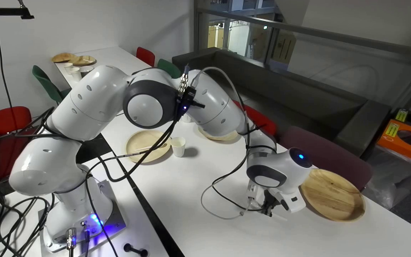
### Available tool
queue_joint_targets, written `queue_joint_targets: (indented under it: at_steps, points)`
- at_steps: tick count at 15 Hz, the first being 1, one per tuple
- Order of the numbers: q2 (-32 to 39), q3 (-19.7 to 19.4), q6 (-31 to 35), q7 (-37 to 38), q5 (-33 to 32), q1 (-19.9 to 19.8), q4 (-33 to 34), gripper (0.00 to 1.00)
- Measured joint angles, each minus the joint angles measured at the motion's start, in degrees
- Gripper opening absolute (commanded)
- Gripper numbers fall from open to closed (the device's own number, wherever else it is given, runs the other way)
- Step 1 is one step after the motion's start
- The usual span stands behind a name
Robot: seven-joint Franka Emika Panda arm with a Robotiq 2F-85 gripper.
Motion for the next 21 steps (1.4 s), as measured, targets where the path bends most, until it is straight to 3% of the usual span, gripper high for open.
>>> queue_joint_targets:
  at_steps: [8, 21]
  points:
    - [-0.41, -0.02, 0.00, 0.00, 0.02, -0.48, 0.41, 0.01]
    - [-3.24, -0.03, -1.41, 1.87, 0.25, -2.06, 4.49, 0.02]
